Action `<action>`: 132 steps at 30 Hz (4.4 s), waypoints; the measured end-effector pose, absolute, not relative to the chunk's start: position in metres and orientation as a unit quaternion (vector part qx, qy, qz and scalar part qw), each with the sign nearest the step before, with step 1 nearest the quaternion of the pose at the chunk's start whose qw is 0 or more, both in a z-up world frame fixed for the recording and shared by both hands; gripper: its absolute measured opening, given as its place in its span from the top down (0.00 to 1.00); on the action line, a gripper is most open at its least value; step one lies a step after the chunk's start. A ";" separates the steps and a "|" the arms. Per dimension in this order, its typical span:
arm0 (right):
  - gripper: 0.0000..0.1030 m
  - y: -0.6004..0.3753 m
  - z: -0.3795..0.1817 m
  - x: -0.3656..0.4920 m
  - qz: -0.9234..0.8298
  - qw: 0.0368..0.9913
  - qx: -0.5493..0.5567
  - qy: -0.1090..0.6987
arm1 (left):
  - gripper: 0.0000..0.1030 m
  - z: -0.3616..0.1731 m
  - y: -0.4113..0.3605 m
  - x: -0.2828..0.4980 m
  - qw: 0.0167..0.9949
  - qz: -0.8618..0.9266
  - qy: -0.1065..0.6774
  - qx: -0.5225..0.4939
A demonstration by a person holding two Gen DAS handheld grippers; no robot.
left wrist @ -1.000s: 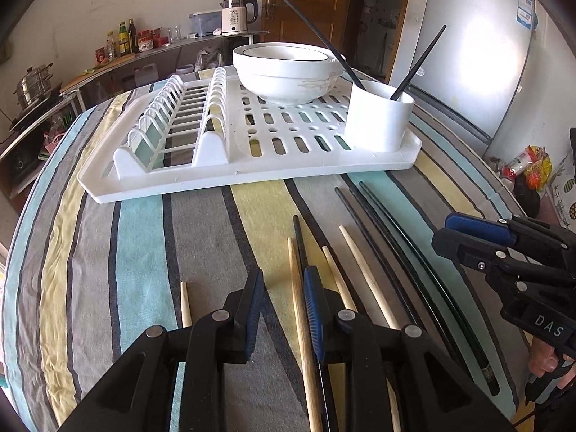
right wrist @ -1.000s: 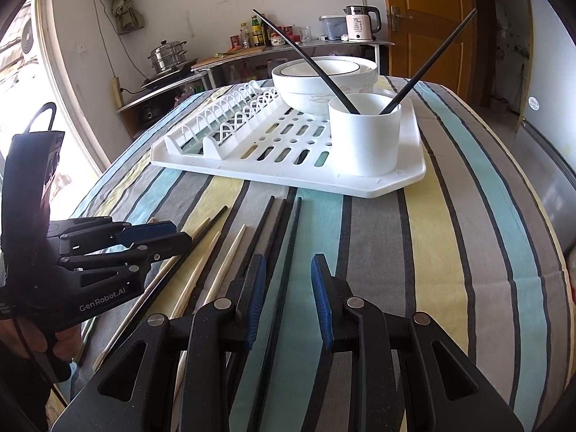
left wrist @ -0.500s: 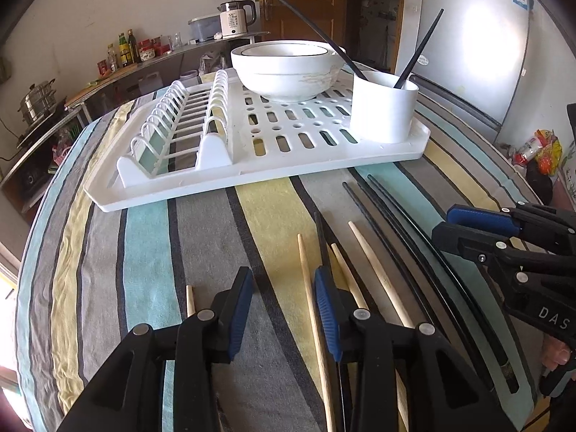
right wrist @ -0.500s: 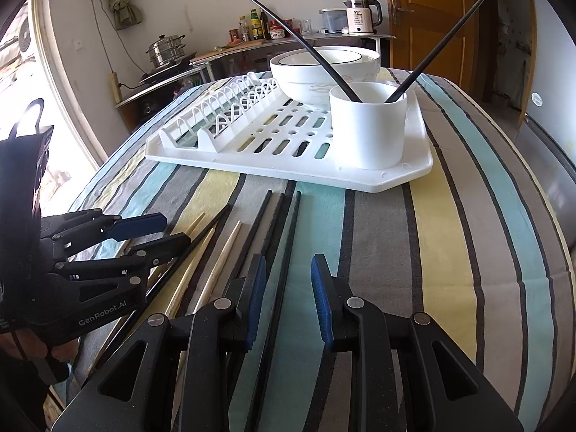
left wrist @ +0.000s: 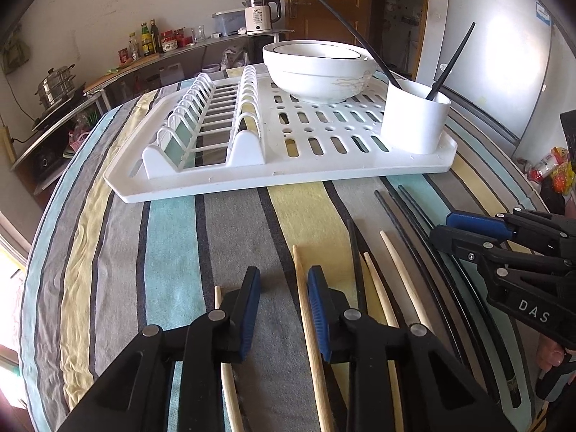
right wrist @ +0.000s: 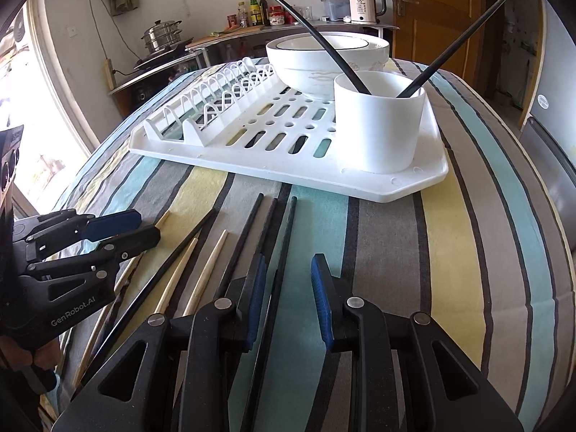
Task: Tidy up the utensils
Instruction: 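Grasp a wooden chopstick with the left tool while the right tool grasps a black chopstick, then lift both held chopsticks and carry them above the white cup, then lower both chopsticks into the white cup and open both tools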
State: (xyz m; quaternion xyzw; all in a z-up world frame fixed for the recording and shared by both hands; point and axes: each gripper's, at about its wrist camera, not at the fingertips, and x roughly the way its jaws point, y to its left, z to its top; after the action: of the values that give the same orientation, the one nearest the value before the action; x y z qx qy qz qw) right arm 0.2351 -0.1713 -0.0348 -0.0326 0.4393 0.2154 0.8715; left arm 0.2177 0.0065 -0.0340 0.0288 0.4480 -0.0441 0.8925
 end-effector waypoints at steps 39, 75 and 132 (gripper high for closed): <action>0.96 -0.212 0.084 0.179 0.234 0.926 0.004 0.296 | 0.96 0.080 0.030 0.162 0.935 -0.094 0.342 -0.034; 0.96 -0.237 0.144 0.182 0.221 0.949 0.029 0.222 | 0.96 0.157 -0.010 0.200 0.942 -0.160 0.292 -0.038; 0.96 -0.258 0.118 0.333 0.182 0.946 0.080 0.258 | 0.96 0.129 -0.072 0.410 0.947 -0.183 0.248 -0.088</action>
State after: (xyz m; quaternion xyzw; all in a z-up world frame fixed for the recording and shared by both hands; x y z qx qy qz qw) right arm 0.3326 -0.2584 0.1184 0.0804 0.2581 0.1815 0.9455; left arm 0.4097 -0.0719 0.1293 -0.0884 0.2479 -0.1835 0.9471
